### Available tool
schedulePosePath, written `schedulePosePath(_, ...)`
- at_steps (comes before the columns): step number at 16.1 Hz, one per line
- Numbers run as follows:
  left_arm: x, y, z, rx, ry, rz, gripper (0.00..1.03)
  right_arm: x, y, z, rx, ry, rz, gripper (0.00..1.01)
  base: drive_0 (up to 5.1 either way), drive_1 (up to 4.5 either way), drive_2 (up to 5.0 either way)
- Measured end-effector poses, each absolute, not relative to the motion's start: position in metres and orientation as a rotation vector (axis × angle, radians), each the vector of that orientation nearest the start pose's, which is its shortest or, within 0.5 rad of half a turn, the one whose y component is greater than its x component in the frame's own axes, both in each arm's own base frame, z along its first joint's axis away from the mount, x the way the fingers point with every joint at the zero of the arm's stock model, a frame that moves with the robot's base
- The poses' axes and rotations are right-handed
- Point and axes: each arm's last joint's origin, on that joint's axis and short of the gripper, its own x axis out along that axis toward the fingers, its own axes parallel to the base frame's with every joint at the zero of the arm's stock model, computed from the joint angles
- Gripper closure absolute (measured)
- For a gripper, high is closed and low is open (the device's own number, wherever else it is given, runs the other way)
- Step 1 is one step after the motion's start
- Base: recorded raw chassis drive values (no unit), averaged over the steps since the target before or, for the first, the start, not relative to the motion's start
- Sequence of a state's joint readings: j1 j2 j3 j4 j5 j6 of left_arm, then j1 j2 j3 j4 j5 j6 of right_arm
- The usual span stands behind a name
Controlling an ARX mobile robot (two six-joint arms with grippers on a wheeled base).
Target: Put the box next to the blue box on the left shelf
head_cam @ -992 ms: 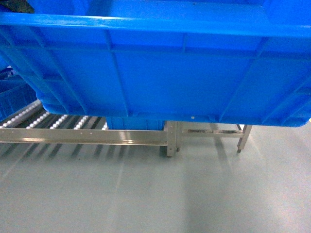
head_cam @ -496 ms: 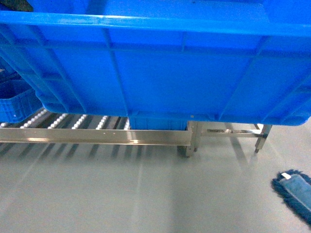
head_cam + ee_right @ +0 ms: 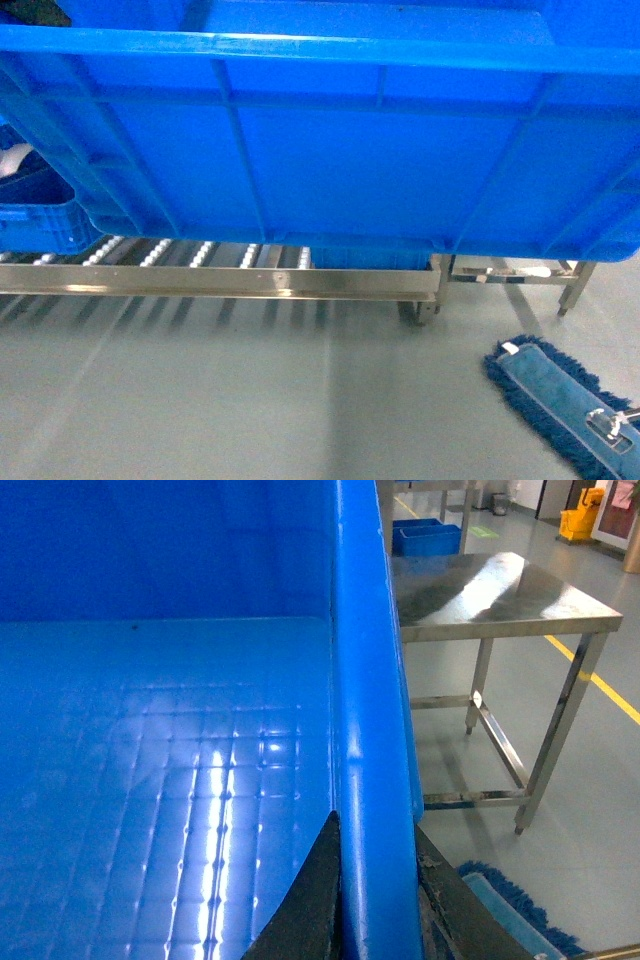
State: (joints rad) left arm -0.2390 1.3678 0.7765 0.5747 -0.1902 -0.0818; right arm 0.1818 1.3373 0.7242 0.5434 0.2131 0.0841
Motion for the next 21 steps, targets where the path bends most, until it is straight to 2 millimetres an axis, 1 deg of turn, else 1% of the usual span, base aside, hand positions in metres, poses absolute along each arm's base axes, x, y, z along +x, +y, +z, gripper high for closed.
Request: schedulePosePath(21,0.2926,-0.0656,0.2738,-0.078,0.017,-0.048,0.94,0.286,0.0463,0.2617,0.071,0.067,-0.034,0.92,-5.0,2.48,2.5)
